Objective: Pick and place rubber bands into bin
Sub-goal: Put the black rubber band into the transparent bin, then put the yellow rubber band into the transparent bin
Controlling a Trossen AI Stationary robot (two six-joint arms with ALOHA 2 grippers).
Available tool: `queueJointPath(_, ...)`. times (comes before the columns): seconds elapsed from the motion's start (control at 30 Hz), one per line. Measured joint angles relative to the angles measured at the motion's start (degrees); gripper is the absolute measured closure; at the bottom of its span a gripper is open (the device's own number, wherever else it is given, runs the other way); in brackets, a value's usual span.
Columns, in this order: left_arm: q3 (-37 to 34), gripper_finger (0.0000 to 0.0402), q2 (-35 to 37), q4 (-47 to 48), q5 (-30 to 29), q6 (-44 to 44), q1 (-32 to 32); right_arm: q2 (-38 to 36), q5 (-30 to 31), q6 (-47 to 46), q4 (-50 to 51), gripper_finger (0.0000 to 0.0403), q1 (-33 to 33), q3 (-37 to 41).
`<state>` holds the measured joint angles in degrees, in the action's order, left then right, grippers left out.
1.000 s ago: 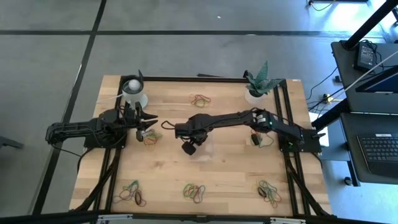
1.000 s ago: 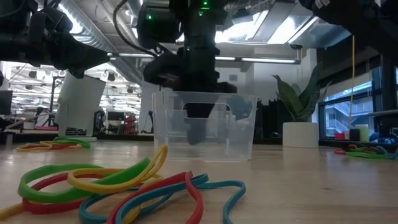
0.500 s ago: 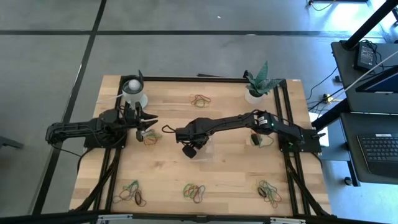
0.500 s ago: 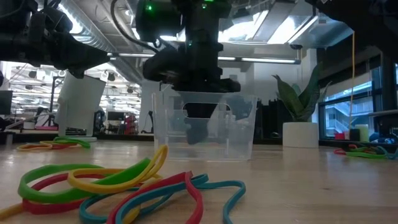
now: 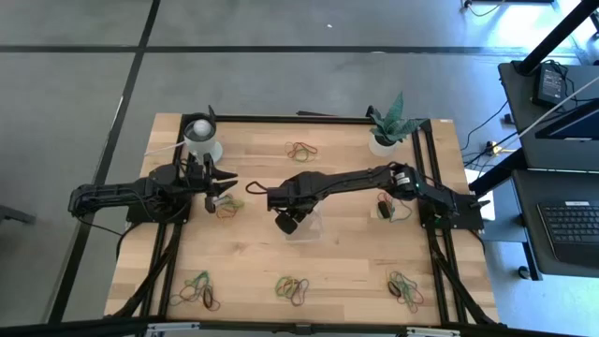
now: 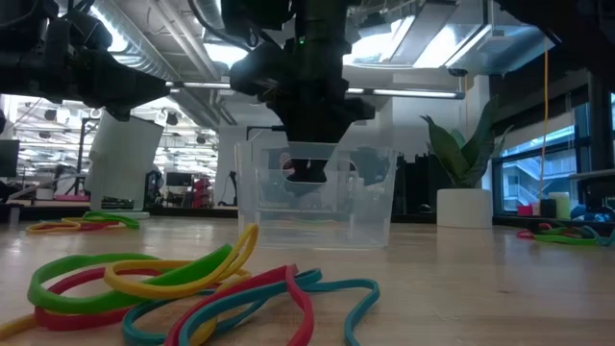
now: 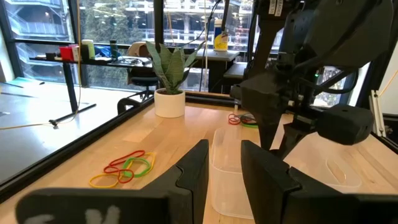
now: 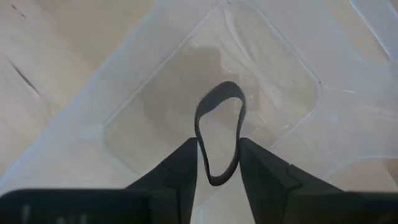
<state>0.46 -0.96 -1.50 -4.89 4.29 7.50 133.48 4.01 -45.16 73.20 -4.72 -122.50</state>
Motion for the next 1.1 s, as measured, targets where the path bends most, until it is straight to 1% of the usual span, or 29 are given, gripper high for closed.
queueJointPath(0.13, 0.0, 0.0313, -0.01, -0.02, 0.0, 0.02, -0.01, -0.01, 0.42, -1.07, 0.22, 0.0279, -0.08, 0.0)
queueJointPath(0.5, 0.0, 0.0313, -0.01, -0.02, 0.0, 0.92, -0.01, -0.15, 1.11, -0.31, 1.06, 0.0279, -0.1, 0.0)
queueJointPath(0.57, 0.0, 0.0313, -0.01, -0.02, 0.0, 2.79, 0.0, -0.21, 1.11, 3.17, 1.91, 0.0279, -0.08, -0.38)
queueJointPath(0.67, 0.01, 0.0313, 0.01, -0.02, 0.0, 5.17, -0.01, -0.52, 1.11, 11.49, 7.5, 0.0286, -0.08, -2.19)
queueJointPath(0.77, 0.0, 0.0313, 0.0, -0.03, 0.0, 5.97, -0.01, -0.44, 1.01, 18.44, 11.1, 0.0298, -0.08, -2.24)
queueJointPath(0.9, 0.01, 0.0313, 0.01, -0.55, -0.22, 5.05, -0.01, -0.36, 1.11, 17.44, 11.25, 0.0322, -0.08, -2.25)
queueJointPath(0.93, 0.01, 0.0313, -0.01, -0.49, -0.51, 5.05, 0.0, -0.36, 1.01, 18.84, 11.53, 0.0333, -0.33, -2.25)
queueJointPath(1.03, -0.01, 0.0313, 0.0, -0.49, -0.61, 5.03, 0.0, -1.28, 1.03, 24.75, 12.01, 0.0385, -1.63, -2.13)
queueJointPath(1.1, -0.01, 0.0313, -0.01, -0.57, -0.61, 5.05, 0.01, -2.98, 0.92, 27.12, 12.1, 0.0393, -2.34, -1.75)
